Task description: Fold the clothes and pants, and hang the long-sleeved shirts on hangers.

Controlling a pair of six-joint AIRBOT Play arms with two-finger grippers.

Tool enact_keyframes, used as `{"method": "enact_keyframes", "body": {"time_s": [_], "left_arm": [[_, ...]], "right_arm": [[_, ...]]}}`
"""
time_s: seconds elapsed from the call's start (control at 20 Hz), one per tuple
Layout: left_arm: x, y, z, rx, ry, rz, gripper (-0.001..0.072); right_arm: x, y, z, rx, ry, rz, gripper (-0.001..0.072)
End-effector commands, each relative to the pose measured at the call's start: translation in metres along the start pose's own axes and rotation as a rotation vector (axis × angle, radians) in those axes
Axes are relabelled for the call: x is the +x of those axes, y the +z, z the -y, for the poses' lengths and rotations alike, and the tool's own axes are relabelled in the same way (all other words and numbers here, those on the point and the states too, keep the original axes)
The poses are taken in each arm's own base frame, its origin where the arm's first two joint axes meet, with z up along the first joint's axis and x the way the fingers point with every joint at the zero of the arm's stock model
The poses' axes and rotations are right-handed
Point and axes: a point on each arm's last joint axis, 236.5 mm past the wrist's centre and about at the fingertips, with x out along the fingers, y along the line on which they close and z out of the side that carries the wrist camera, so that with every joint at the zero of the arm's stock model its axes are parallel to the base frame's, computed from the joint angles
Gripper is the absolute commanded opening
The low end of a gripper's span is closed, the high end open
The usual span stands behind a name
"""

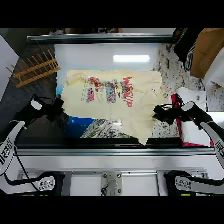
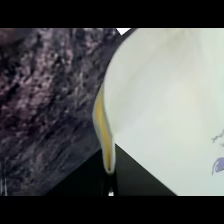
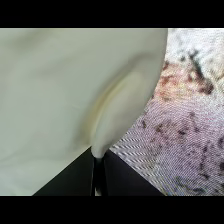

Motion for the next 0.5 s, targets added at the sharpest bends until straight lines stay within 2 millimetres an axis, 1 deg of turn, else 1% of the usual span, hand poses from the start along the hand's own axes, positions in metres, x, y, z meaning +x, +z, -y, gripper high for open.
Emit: {"method": "enact_keyframes", "body": {"time_s": [0.0,0.05,0.1,0.15,0.2,0.25,0.3,0.35,0.4,0.45], "left_arm": [[-0.034,0.022,0.028,0.043,-0.081,0.091,0.0007],[-0.060,0.037,0.048,0.087,-0.132,0.145,0.0006],[-0.093,0.052,0.070,0.134,-0.186,0.210,0.0007],[-0.137,0.068,0.094,0.175,-0.252,0.291,0.0007],[-0.184,0.080,0.117,0.204,-0.319,0.375,0.0007],[-0.241,0.090,0.139,0.235,-0.395,0.478,0.0007],[-0.296,0.093,0.157,0.264,-0.465,0.577,0.0007],[-0.356,0.090,0.171,0.297,-0.537,0.683,0.0007],[-0.409,0.082,0.179,0.336,-0.592,0.775,0.0007],[-0.462,0.068,0.184,0.375,-0.646,0.870,0.0007]], "right_arm": [[-0.024,0.011,-0.025,-0.102,0.044,0.022,0.0016],[-0.043,0.021,-0.043,-0.157,0.069,0.050,0.0016],[-0.067,0.032,-0.064,-0.218,0.097,0.095,0.0016],[-0.100,0.044,-0.090,-0.285,0.132,0.156,0.0016],[-0.140,0.054,-0.118,-0.350,0.170,0.231,0.0016],[-0.181,0.060,-0.144,-0.408,0.207,0.313,0.0016],[-0.226,0.063,-0.169,-0.465,0.242,0.403,0.0016],[-0.277,0.060,-0.195,-0.525,0.281,0.515,0.0016],[-0.327,0.052,-0.216,-0.579,0.317,0.623,0.0016],[-0.371,0.039,-0.232,-0.626,0.349,0.718,0.0015]]}}
